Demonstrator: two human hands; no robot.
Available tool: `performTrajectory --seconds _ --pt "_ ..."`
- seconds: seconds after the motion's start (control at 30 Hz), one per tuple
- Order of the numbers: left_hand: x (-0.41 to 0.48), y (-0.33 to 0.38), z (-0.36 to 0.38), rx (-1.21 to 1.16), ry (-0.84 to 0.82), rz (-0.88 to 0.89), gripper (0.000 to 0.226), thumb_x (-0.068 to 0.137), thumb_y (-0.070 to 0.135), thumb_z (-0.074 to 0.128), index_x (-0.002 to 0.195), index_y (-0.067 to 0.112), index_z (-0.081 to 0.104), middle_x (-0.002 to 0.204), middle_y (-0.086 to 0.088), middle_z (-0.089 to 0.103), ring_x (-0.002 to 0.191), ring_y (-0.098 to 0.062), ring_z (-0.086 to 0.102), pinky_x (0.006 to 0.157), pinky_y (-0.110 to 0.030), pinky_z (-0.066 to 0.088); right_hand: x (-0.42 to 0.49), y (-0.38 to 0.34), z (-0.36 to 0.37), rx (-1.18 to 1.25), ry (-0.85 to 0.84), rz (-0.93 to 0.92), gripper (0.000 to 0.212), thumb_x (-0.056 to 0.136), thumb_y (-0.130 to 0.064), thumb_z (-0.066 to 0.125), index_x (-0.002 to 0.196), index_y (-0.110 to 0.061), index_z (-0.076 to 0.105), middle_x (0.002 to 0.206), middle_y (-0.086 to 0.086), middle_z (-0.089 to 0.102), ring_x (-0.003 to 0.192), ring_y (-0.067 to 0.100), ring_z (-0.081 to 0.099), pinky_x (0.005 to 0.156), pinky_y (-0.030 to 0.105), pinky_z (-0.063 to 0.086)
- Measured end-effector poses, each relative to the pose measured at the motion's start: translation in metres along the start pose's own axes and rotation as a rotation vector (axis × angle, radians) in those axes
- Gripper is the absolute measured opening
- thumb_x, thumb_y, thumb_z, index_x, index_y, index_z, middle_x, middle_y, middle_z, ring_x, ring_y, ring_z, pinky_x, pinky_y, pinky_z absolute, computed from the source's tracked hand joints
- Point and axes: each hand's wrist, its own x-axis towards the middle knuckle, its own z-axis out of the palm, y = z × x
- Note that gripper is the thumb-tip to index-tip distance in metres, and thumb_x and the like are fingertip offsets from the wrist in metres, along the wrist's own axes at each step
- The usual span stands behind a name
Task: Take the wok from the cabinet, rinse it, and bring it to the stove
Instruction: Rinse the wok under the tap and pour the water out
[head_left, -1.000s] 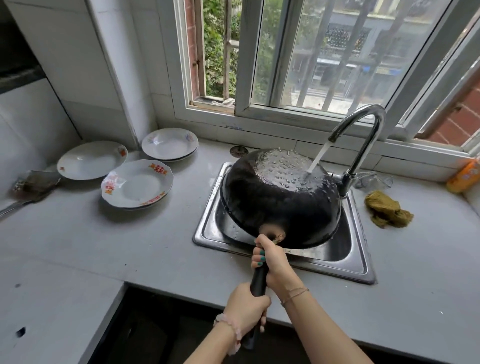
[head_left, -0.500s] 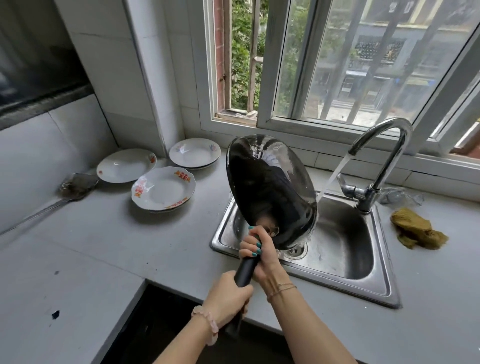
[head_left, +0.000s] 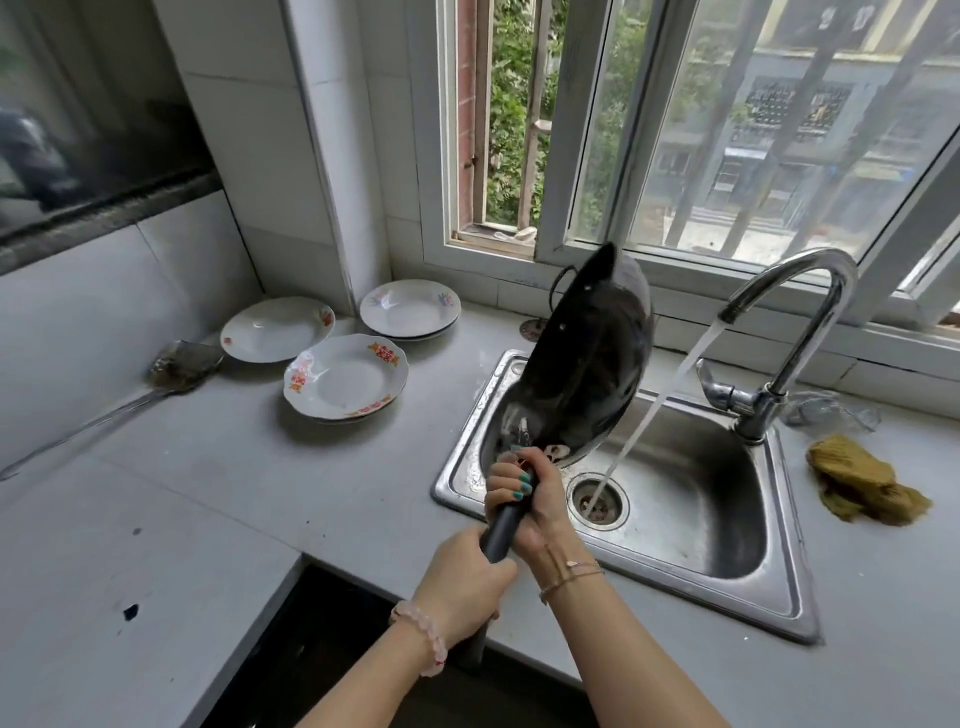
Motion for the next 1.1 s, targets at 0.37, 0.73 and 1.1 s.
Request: performTrajectory --seconds 0.37,0.73,1.1 --pt "-0.001 -0.025 0.018 0.705 0.095 0.12 0.017 0.073 0.023 0.047 0.082 0.022 0.033 0.063 0.008 0.042 0.06 -0.021 0.047 0.052 -0.029 0.032 -0.009 -0.009 -0.046 -0.143 0.416 -0.121 0.025 0.09 -0.009 0.051 0.066 -0.009 0.046 0.042 0.001 0.044 0.032 0.008 0.043 0.038 0.014 0.041" --pt "0.001 -0.028 0.031 0.756 0.098 0.108 0.023 0.076 0.027 0.052 0.086 0.02 0.033 0.077 0.001 0.054 0.077 -0.027 0.062 0.058 -0.03 0.04 -0.013 -0.015 -0.062 -0.076 0.34 -0.064 0.027 0.092 -0.013 0.051 0.066 -0.009 0.048 0.044 0.0 0.045 0.032 0.008 0.043 0.033 0.016 0.039" --pt "0.02 -0.02 0.031 -0.063 -0.283 -0.15 0.013 0.079 0.015 0.059 0.081 0.01 0.047 0.062 -0.004 0.056 0.038 -0.008 0.054 0.04 -0.02 0.044 -0.024 -0.017 -0.061 -0.103 0.365 -0.109 0.026 0.092 -0.012 0.053 0.067 -0.006 0.051 0.045 0.003 0.05 0.035 0.011 0.049 0.037 0.017 0.044"
